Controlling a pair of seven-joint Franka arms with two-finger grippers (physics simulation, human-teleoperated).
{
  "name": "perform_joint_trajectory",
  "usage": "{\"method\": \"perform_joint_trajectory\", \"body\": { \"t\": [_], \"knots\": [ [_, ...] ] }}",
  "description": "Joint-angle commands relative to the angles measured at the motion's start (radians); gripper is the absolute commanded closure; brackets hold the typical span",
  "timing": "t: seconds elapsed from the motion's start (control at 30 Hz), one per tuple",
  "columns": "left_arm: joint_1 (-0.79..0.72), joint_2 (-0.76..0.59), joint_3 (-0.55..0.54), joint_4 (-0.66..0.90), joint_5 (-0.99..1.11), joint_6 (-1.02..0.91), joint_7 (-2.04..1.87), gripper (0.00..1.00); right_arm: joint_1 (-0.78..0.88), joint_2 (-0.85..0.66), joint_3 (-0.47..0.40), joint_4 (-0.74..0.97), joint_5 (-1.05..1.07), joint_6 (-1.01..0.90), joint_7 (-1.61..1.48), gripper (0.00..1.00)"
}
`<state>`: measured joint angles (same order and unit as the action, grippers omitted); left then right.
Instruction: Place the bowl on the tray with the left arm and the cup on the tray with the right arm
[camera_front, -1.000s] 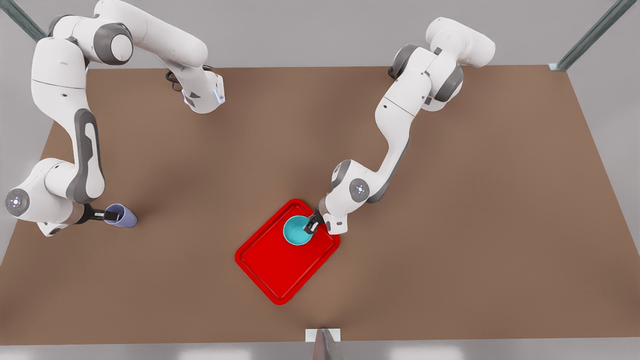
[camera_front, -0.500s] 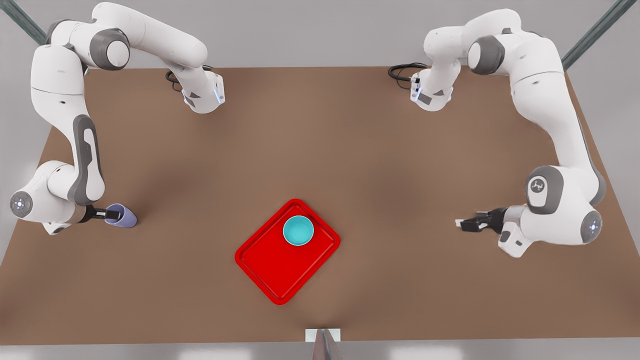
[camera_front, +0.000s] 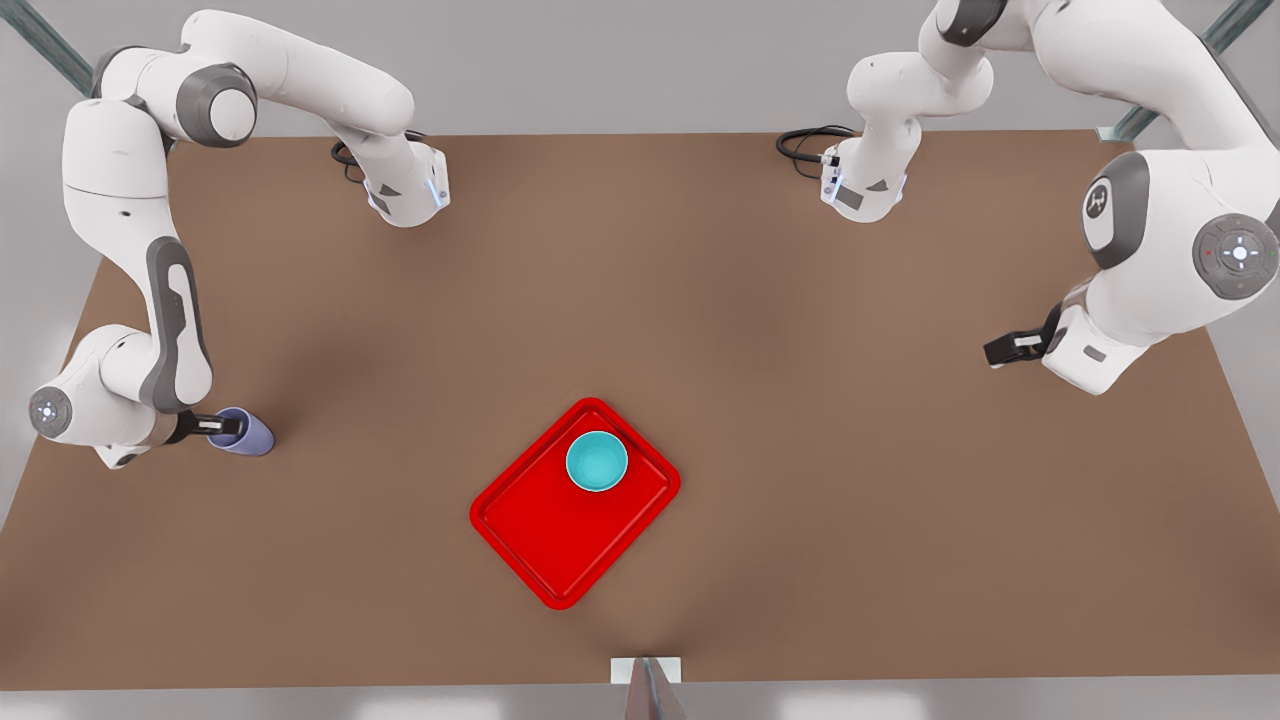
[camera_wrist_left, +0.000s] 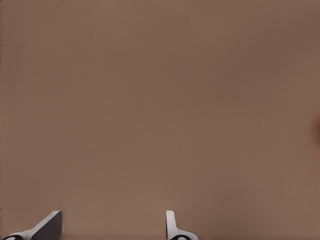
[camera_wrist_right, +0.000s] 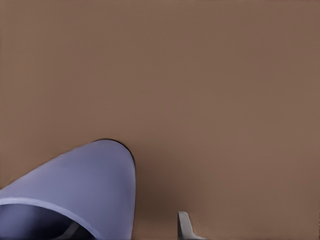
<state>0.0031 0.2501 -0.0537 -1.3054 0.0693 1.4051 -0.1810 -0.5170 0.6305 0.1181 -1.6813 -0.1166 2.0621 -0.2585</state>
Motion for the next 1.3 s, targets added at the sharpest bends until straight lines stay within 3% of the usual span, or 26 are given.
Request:
{"method": "perform_joint_trajectory", "body": {
  "t": [0.0, 0.5, 0.7, 0.83, 1.27],
  "knots": [
    [0.000, 0.000, 0.000, -0.002, 0.006, 0.000, 0.000, 0.00, 0.002, 0.000, 0.000, 0.000, 0.000, -0.002, 0.001, 0.79],
    [0.001, 0.001, 0.002, -0.006, 0.004, -0.028, -0.002, 0.00, 0.020, -0.017, 0.005, 0.008, 0.002, -0.025, 0.008, 0.79],
    [0.000, 0.001, 0.002, -0.006, 0.004, -0.040, -0.002, 0.00, 0.023, -0.075, 0.167, 0.201, -0.005, -0.243, 0.010, 0.79],
    [0.000, 0.000, 0.002, -0.006, 0.004, -0.046, -0.002, 0.00, 0.025, -0.118, 0.282, 0.204, -0.006, -0.261, 0.022, 0.79],
    [-0.002, 0.000, 0.002, -0.006, 0.006, -0.055, -0.002, 0.00, 0.498, -0.061, 0.291, 0.360, -0.051, -0.298, 0.389, 0.79]
  ]
}}
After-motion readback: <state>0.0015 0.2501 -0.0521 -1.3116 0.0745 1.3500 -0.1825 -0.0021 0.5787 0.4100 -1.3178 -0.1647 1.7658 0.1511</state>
